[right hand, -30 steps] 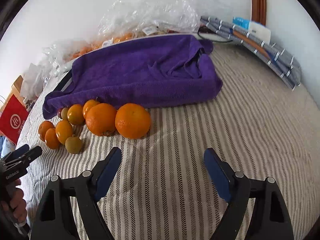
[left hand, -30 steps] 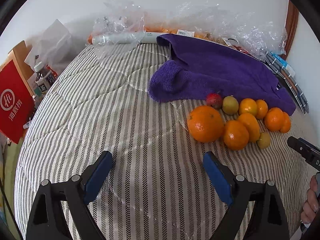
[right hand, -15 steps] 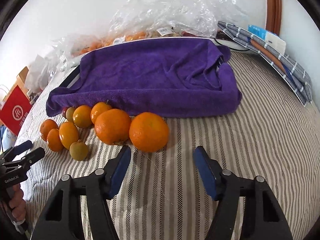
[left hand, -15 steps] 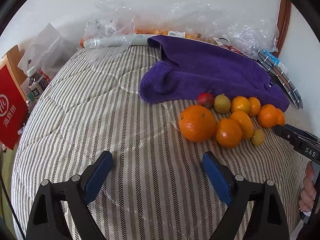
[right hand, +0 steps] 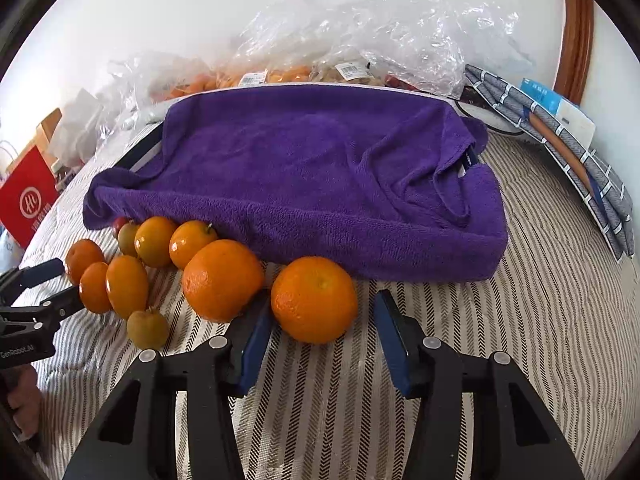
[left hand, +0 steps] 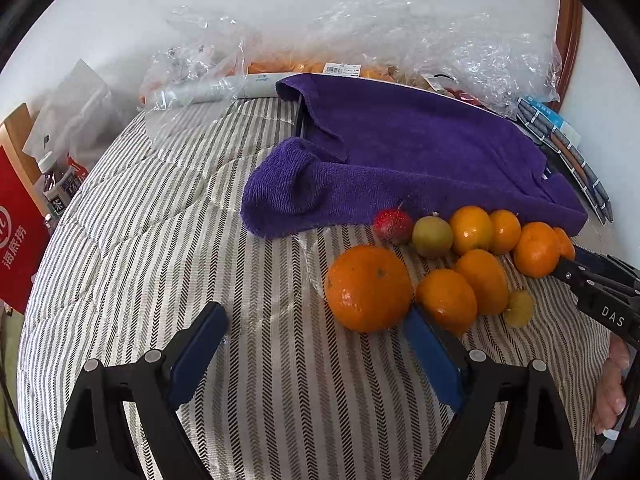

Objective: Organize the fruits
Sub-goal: 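Close right gripper on a large orange while left gripper closes on another large orange, then lift both held oranges and carry them over the purple towel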

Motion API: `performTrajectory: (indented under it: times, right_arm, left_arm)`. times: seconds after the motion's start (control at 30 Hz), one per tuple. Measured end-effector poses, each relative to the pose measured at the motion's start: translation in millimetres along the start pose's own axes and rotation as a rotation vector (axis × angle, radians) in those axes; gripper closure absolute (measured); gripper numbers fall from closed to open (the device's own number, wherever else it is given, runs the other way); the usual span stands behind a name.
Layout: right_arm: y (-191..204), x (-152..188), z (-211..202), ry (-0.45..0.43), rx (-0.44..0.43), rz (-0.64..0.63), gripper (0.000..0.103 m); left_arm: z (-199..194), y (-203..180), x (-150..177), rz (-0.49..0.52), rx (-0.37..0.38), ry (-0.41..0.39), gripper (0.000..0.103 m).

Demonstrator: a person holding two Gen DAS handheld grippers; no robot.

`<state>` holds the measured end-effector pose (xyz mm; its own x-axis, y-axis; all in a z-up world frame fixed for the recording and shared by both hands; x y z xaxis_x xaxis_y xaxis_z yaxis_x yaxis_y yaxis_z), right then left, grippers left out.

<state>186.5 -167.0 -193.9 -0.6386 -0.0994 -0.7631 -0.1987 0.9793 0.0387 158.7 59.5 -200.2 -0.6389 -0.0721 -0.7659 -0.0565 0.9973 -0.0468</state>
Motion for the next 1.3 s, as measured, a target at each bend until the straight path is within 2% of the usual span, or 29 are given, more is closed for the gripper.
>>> performTrajectory:
  times: [0.07, 0.17, 0.23, 0.3, 0.4, 0.53, 0.67, 0.83, 0.93, 1.17, 1.3]
  right_arm:
    - [-1.1, -0.7, 0.1, -0.004, -0.021, 0.016, 0.052]
    - [-2.9, -1.9, 1.5, -0.008, -0.036, 0.043, 0.052]
    - [-2.5, -2.4, 2.1, -0.009, -0.040, 0.044, 0.053]
    - [0.1, -1.9, 1.8, -0.007, -0.047, 0.024, 0.062]
    - [4.8, -0.6, -0.4, -0.008, -0.034, -0.009, 0.062]
    - [6.3, 2.7, -10.9, -0.033, -0.034, -0.030, 0.063]
    - [2.8, 9.3, -25.6, -0.061, -0.053, -0.018, 0.063]
    - [-0.8, 18.5, -41.6, -0.073, -0.018, 0.018, 0.063]
    - [-1.3, 20.2, -49.1, -0.077, 0.008, 0.029, 0.063]
    - [-2.0, 11.9, -59.3, -0.081, 0.028, 0.044, 0.063]
    - [-2.1, -1.3, -64.5, -0.101, 0.025, 0.048, 0.063]
  left_arm:
    - [2.6, -2.1, -2.2, -0.001, -0.006, -0.001, 0.014]
    - [4.8, -3.4, -5.2, -0.017, -0.007, -0.009, 0.020]
    - [4.2, -3.5, -6.5, -0.033, 0.006, -0.020, 0.030]
    - [2.2, -3.8, -7.5, -0.046, 0.032, -0.035, 0.053]
    - [-0.2, 1.7, -7.1, -0.106, 0.088, -0.050, 0.063]
    - [-3.3, 5.4, -5.4, -0.160, 0.112, -0.064, 0.063]
    - [-10.5, 7.0, -6.5, -0.175, 0.092, -0.101, 0.063]
    - [-26.5, 11.0, -12.0, -0.190, 0.062, -0.188, 0.063]
    - [-29.3, 13.8, -14.0, -0.206, 0.071, -0.195, 0.063]
    - [-40.6, 19.3, -20.7, -0.219, 0.055, -0.225, 0.063]
    - [-47.7, 19.4, -36.5, -0.242, 0.092, -0.232, 0.063]
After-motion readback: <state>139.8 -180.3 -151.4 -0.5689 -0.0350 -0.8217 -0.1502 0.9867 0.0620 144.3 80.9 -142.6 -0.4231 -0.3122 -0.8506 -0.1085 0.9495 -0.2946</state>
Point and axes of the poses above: each gripper's, at about its wrist camera, not at the fingertips, and z roughly the way its jaws point, y to its left, x to its underside, the point moved 4 cm from there along z, roughly the way its jaws point, and after that the axes turned 12 degrees about -y, right-handed, at the moved point
